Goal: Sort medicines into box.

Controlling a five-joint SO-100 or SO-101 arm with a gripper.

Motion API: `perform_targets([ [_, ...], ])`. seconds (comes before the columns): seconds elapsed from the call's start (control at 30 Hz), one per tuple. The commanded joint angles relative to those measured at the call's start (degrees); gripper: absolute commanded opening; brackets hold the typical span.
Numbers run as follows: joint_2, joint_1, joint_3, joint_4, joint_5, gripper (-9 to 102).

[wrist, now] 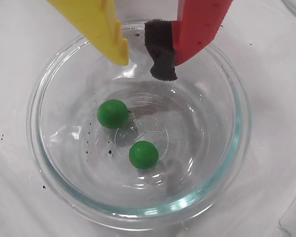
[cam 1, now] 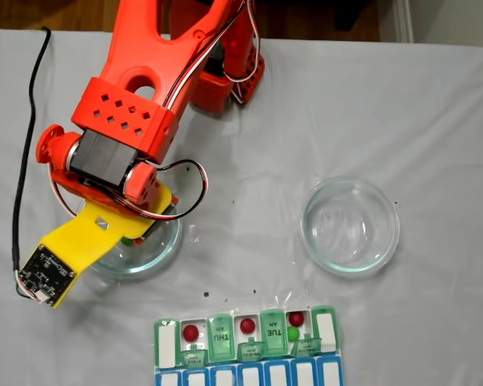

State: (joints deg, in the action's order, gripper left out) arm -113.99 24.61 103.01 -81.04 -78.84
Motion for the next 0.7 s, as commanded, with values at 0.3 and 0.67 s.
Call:
perform_targets([
  [0.3, -6.15, 2.37, 1.93, 1.32, -4.13, 16],
  [0.67, -3.87, 3.52, 4.83, 5.8, -7.12, 17],
])
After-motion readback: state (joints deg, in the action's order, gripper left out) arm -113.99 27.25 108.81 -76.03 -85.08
